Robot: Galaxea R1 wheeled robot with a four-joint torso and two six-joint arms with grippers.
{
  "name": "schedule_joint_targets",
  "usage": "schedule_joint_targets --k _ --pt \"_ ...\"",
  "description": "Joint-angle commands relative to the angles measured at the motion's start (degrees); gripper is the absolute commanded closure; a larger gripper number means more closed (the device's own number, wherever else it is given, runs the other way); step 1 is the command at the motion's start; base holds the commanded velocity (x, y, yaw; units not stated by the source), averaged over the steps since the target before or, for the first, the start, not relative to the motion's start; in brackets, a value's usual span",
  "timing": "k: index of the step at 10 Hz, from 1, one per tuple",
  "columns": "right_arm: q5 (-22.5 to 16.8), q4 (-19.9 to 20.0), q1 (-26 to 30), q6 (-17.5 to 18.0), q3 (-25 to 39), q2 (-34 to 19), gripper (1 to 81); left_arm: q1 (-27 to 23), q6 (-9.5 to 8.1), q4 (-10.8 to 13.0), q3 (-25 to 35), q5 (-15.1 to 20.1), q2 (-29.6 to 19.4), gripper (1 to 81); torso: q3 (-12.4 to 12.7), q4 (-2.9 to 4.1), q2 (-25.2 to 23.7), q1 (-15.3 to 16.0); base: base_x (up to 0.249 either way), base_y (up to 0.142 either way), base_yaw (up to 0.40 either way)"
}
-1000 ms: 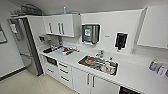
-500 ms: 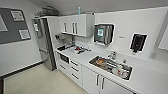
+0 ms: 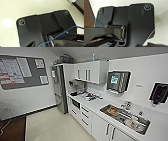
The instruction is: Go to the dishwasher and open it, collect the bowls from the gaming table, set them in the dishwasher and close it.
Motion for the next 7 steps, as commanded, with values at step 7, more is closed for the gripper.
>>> schedule_joint_targets --k 7 --pt "-2.33 0.51 2.27 -0.08 0.36 0.14 1.0 -2.93 0.12 0.55 -1.94 3.18 0.52 1.0 0.00 0.00 0.00 0.00 0.000 0.000 0.368"
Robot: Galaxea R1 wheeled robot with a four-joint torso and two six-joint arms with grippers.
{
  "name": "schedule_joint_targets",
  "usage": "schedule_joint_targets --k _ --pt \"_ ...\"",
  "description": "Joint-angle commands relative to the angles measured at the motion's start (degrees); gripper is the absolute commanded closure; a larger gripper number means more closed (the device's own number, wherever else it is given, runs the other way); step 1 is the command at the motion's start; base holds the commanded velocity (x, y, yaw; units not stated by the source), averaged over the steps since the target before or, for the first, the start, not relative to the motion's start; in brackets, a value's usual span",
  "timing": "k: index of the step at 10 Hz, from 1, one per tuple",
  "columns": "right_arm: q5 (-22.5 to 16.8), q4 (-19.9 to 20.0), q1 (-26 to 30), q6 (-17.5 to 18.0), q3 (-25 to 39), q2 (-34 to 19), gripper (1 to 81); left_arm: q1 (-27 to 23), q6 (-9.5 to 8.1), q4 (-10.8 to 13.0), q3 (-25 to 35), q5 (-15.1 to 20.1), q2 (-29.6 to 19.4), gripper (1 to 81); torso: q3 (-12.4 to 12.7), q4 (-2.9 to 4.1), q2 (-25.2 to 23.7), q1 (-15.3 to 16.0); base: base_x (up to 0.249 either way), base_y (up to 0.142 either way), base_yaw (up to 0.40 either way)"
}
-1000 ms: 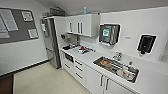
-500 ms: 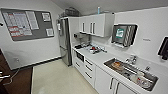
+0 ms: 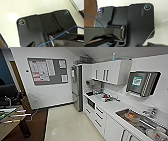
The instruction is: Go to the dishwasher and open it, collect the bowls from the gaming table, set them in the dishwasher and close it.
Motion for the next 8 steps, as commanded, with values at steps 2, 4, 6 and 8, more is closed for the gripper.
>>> schedule_joint_targets --k 2,4,6,8 --pt "-2.30 0.42 1.92 -0.17 0.32 0.43 1.0 -2.87 0.18 0.53 -1.01 2.98 0.01 1.0 0.00 0.00 0.00 0.00 0.000 0.000 0.368" --pt "-2.39 0.33 1.75 -0.26 0.14 0.43 1.0 -2.96 0.18 0.53 -1.01 2.98 0.01 1.0 0.00 0.00 0.00 0.00 0.000 0.000 0.368" --pt "-2.48 0.24 1.66 -0.26 -0.03 0.34 1.0 -2.87 0.09 0.35 -1.01 3.07 -0.08 1.0 0.00 0.00 0.00 0.00 0.000 0.000 0.368" --pt "-2.39 0.24 1.74 -0.26 -0.12 0.34 1.0 -2.69 0.01 0.26 -1.01 3.07 -0.17 1.0 0.00 0.00 0.00 0.00 0.000 0.000 0.368"
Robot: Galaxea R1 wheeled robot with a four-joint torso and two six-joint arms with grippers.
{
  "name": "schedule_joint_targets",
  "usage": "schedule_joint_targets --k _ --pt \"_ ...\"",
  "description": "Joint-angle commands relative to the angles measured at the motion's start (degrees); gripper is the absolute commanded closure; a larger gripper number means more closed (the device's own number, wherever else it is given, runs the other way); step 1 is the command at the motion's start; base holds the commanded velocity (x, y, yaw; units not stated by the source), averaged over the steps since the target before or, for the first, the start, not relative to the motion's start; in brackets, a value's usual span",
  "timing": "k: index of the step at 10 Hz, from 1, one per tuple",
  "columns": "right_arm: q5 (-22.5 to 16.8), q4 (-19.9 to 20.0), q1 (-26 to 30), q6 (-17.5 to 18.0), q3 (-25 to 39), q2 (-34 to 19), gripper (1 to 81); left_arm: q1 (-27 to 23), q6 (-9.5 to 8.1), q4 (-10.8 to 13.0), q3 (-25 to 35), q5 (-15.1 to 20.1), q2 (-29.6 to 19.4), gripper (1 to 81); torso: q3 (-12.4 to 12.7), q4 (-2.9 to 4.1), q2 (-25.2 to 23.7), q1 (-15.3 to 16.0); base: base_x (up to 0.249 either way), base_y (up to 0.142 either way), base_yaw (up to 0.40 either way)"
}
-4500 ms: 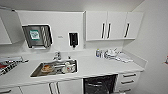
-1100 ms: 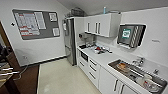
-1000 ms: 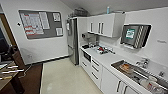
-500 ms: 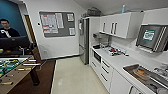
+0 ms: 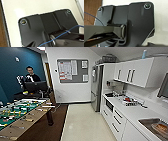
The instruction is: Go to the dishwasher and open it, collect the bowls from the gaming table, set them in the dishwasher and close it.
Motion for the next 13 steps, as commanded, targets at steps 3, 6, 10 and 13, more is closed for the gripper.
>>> schedule_joint_targets --k 3,6,10,13 --pt "-2.74 0.27 2.43 -0.26 -0.04 0.12 1.0 -2.70 -0.02 0.26 -0.20 2.89 -0.05 1.0 0.00 0.00 0.00 0.00 0.000 0.000 0.368" --pt "-2.83 0.27 2.60 -0.26 -0.04 0.03 1.0 -2.62 -0.02 0.26 -0.20 2.89 -0.23 1.0 0.00 0.00 0.00 0.00 0.000 0.000 0.368" --pt "-2.74 0.36 2.51 -0.26 -0.04 0.12 1.0 -2.62 0.07 0.26 -0.20 2.89 -0.05 1.0 0.00 0.00 0.00 0.00 0.000 0.000 0.368" --pt "-2.92 0.27 2.60 -0.26 0.23 0.21 1.0 -2.53 0.07 0.26 -0.20 2.89 -0.14 1.0 0.00 0.00 0.00 0.00 0.000 0.000 0.368"
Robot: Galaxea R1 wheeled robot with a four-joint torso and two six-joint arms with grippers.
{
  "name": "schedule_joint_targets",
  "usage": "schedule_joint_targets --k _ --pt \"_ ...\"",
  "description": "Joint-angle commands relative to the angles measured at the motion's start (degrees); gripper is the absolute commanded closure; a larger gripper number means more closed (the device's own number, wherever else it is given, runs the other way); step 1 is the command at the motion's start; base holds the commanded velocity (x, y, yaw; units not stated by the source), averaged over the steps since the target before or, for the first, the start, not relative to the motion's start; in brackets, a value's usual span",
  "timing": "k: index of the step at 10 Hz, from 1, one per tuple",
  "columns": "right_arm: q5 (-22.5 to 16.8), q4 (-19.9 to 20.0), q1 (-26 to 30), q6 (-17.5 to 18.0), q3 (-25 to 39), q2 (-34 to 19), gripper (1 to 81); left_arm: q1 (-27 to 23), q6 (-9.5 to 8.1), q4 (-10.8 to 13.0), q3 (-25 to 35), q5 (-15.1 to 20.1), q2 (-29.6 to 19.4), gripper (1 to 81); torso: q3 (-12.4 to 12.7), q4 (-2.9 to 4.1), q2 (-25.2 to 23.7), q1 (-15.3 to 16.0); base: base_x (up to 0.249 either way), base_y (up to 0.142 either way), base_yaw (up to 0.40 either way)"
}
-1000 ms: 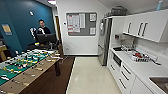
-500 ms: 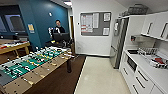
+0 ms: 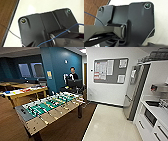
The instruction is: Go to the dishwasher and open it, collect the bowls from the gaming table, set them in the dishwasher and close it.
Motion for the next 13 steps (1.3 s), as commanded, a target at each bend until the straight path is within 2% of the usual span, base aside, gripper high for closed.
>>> schedule_joint_targets --k 1,13 --pt "-2.92 0.27 2.60 -0.23 0.23 0.19 1.0 -2.75 0.07 0.26 -0.15 2.81 -0.14 1.0 0.00 0.00 0.00 0.00 0.000 0.000 0.368" --pt "-3.18 0.27 2.95 -0.23 0.32 0.45 1.0 -2.21 0.07 0.35 -0.15 2.81 0.12 1.0 0.00 0.00 0.00 0.00 0.000 0.000 0.362"
